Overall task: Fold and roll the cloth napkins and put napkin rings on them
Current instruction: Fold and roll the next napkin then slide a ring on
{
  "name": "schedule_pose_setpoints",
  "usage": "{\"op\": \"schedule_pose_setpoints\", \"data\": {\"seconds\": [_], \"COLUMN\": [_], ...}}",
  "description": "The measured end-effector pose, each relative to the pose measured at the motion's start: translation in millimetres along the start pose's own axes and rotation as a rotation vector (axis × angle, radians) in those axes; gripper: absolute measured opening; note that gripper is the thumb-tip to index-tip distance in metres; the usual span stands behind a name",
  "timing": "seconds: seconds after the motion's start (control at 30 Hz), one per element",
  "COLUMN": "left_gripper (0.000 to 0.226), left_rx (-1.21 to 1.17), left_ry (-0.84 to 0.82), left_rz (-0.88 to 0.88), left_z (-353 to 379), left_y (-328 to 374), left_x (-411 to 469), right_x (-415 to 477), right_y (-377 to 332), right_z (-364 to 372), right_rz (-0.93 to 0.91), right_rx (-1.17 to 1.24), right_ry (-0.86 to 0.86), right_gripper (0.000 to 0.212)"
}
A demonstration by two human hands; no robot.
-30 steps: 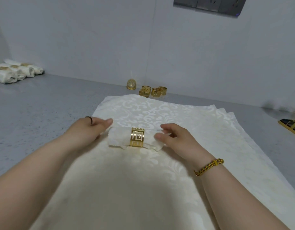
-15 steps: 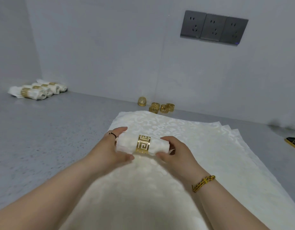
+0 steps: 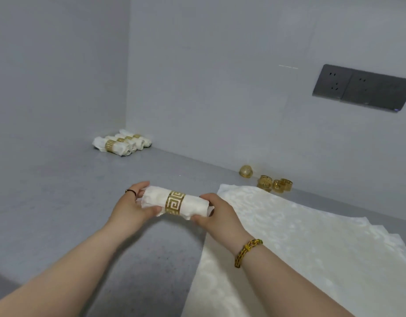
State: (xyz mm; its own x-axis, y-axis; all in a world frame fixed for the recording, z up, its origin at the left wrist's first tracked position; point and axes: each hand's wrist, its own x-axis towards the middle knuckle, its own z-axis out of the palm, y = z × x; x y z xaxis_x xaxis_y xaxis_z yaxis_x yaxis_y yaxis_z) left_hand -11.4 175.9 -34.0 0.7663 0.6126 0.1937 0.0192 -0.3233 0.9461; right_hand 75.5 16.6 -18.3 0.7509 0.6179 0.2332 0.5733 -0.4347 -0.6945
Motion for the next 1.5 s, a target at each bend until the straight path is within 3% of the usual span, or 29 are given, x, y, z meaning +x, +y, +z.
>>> {"op": "schedule_pose_setpoints", "data": {"seconds": [0.3, 0.5, 0.63, 0.93, 1.5], "left_gripper": [0.058, 0.063, 0.046, 0.046, 0.045], "left_rx": [0.257, 0.732, 0.985, 1.02, 0.99], "left_ry": [0.172, 0.148, 0.098, 0.032, 0.017], "left_rz": [-0.096, -0.091, -0.018, 0.048, 0.023], "left_z": [-97.2, -144.8, -152.6, -161.0, -161.6], "left_y": [-63.5, -104.9, -117.8, -132.1, -132.5], "left_x": [108.1, 158.7, 169.4, 180.7, 178.7], "right_x": [124.5, 212.9, 263.1, 327.5, 313.7], "right_y": [-49.8, -63.5, -66.6, -65.0, -63.1], "right_z": [129.3, 186.2, 212.3, 246.3, 242.6], "right_rz": [0.05, 0.019, -0.003, -0.002, -0.039], "right_rx": [0.065, 0.028, 0.012, -0.092, -0.26], "right_ry": [-0.124, -0.144, -0.11, -0.004, -0.012], "right_gripper": [0.04, 0.041, 0.04, 0.048, 0.056]}}
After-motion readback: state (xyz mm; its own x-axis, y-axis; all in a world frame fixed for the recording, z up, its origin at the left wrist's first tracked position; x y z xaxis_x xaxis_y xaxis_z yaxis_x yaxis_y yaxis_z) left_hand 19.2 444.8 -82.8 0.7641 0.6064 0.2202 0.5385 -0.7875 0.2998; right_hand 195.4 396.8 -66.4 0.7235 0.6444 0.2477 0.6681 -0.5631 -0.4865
